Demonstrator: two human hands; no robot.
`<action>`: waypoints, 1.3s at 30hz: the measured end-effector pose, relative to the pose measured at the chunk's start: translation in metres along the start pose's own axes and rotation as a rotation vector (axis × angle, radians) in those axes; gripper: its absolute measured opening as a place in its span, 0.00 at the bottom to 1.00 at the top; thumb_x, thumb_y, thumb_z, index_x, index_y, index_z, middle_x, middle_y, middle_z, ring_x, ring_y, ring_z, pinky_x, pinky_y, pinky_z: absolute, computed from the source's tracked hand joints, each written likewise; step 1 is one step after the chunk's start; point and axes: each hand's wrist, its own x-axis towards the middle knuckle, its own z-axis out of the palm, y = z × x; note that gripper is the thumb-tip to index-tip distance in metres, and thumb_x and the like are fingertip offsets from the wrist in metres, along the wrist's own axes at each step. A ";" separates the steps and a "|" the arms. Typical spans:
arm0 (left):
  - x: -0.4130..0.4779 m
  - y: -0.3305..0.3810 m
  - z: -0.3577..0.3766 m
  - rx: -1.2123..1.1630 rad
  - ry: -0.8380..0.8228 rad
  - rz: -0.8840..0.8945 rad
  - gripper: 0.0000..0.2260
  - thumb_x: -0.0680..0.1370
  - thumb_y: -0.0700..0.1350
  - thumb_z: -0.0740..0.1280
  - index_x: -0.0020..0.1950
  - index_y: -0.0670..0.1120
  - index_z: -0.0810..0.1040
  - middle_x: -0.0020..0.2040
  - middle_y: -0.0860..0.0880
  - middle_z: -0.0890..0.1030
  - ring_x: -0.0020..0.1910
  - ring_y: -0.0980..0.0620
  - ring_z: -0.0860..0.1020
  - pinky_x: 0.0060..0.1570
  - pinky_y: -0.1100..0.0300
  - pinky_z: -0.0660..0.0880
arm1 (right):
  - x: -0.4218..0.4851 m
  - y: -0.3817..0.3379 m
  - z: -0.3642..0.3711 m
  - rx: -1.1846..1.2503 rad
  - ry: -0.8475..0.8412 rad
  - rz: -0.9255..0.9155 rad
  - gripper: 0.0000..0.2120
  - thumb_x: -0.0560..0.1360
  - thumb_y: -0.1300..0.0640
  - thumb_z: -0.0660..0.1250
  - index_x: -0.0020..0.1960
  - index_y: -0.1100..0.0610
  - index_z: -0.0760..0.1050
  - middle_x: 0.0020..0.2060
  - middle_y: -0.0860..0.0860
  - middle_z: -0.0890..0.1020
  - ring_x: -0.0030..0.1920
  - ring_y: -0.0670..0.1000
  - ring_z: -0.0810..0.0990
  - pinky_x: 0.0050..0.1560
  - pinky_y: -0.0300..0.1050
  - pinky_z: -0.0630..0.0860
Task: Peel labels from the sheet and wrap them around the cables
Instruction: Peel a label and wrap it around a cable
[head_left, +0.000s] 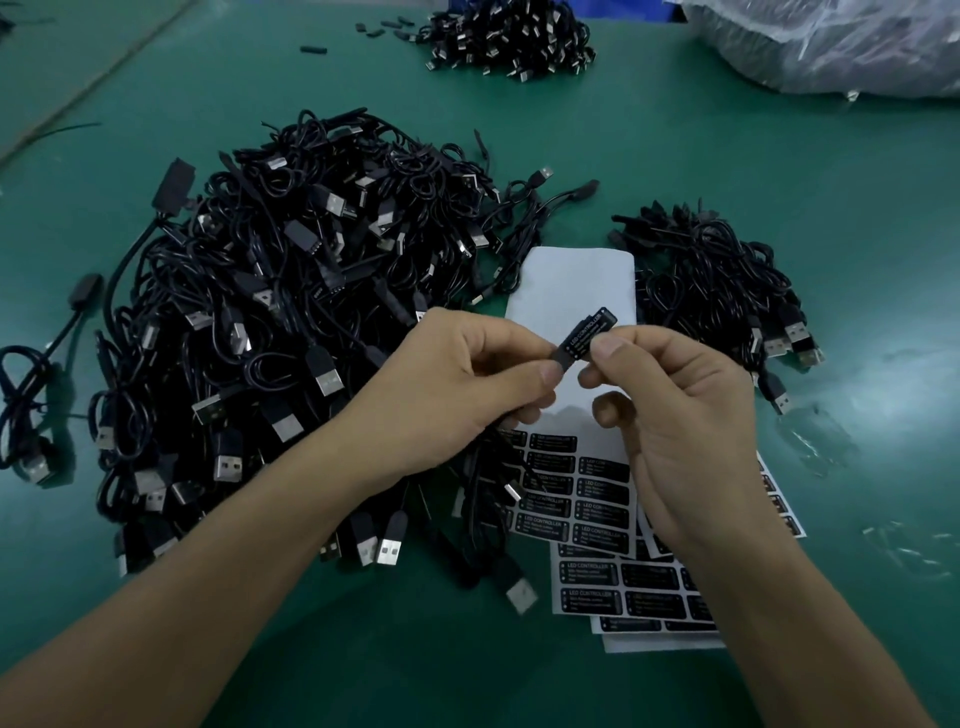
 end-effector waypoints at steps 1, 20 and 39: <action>0.000 0.000 0.000 -0.011 -0.006 -0.001 0.04 0.78 0.38 0.71 0.47 0.46 0.85 0.37 0.46 0.85 0.35 0.54 0.83 0.39 0.63 0.80 | 0.000 0.001 0.000 -0.008 0.003 0.001 0.05 0.68 0.50 0.73 0.37 0.51 0.84 0.33 0.51 0.82 0.35 0.50 0.75 0.35 0.38 0.73; -0.002 0.001 0.000 0.006 0.022 -0.023 0.04 0.73 0.37 0.76 0.47 0.44 0.85 0.36 0.44 0.86 0.34 0.52 0.84 0.36 0.65 0.78 | 0.002 0.003 0.000 -0.110 -0.021 0.008 0.05 0.72 0.55 0.72 0.38 0.51 0.85 0.33 0.49 0.83 0.34 0.46 0.79 0.38 0.41 0.78; -0.002 0.001 0.000 0.024 0.048 -0.038 0.04 0.73 0.38 0.77 0.46 0.44 0.85 0.35 0.45 0.86 0.33 0.53 0.84 0.36 0.65 0.78 | -0.001 0.001 -0.002 -0.310 -0.016 -0.122 0.06 0.74 0.57 0.71 0.38 0.53 0.83 0.31 0.51 0.83 0.33 0.47 0.82 0.39 0.42 0.82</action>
